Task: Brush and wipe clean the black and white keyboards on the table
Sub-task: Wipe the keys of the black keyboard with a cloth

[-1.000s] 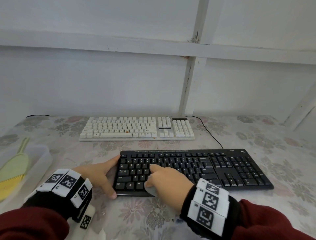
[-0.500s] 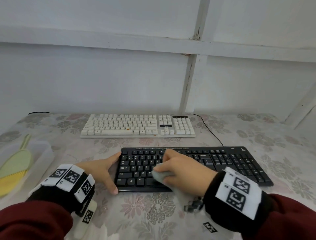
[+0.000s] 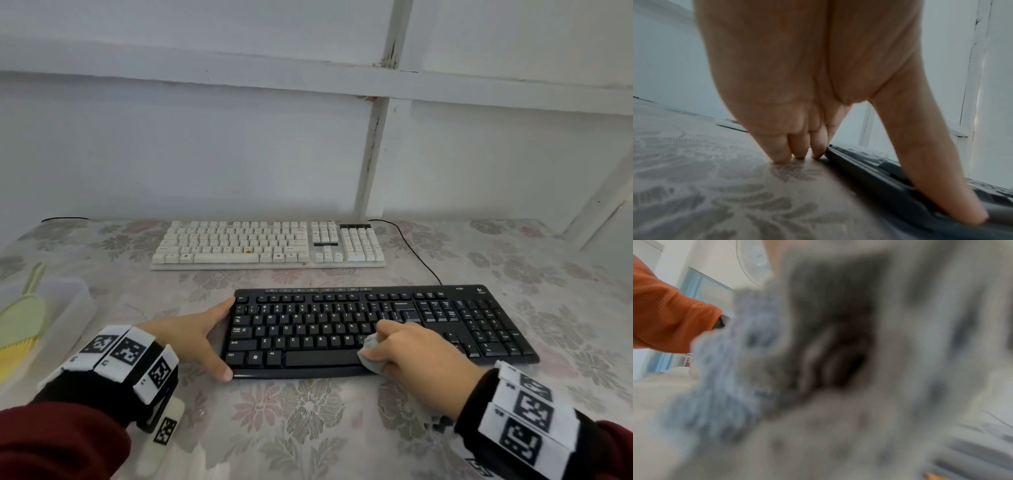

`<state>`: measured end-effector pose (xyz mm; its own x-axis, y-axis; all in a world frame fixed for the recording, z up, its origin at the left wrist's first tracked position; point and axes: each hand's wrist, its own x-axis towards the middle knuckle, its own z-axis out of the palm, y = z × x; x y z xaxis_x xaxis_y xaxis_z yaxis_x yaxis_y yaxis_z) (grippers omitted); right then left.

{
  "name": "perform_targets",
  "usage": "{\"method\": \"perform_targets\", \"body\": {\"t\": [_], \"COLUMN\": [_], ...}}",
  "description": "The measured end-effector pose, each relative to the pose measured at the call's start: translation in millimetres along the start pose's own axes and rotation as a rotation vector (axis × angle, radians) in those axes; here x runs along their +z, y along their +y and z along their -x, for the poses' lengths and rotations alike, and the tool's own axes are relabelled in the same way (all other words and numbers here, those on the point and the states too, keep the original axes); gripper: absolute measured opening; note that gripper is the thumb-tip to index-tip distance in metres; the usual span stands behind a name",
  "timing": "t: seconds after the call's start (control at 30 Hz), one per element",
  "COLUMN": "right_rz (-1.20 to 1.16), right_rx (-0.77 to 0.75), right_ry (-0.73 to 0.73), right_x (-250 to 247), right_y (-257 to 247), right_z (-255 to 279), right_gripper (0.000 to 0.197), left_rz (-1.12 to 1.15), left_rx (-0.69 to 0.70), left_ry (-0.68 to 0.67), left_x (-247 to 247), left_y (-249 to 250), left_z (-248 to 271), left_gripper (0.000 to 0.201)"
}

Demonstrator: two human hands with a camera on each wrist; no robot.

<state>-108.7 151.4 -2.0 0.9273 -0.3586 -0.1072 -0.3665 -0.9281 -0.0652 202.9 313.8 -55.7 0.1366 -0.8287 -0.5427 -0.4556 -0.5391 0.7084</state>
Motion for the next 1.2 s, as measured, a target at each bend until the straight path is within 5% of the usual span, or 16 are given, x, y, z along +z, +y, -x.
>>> {"method": "perform_targets", "body": {"t": [0.37, 0.5, 0.6, 0.77, 1.2], "right_rz": [0.004, -0.136, -0.175, -0.104, -0.234], "right_rx": [0.242, 0.135, 0.028, 0.073, 0.29], "right_ry": [0.042, 0.063, -0.013, 0.035, 0.078], "right_x": [-9.2, -18.5, -14.6, 0.0, -19.0], "right_y": [52.6, 37.3, 11.9, 13.6, 66.6], "right_z": [31.0, 25.5, 15.4, 24.0, 50.6], "right_gripper": [0.02, 0.042, 0.021, 0.005, 0.022], "left_rz": [0.055, 0.078, 0.102, 0.114, 0.103], "left_rx": [0.054, 0.066, 0.098, 0.148, 0.11], "left_ry": [-0.029, -0.038, -0.049, -0.061, -0.047], "left_x": [1.6, 1.9, 2.2, 3.0, 1.7], "left_y": [3.4, 5.5, 5.8, 8.4, 2.2], "left_z": [2.7, 3.5, 4.5, 4.7, 2.9], "left_gripper": [0.15, 0.151, 0.147, 0.135, 0.142]}}
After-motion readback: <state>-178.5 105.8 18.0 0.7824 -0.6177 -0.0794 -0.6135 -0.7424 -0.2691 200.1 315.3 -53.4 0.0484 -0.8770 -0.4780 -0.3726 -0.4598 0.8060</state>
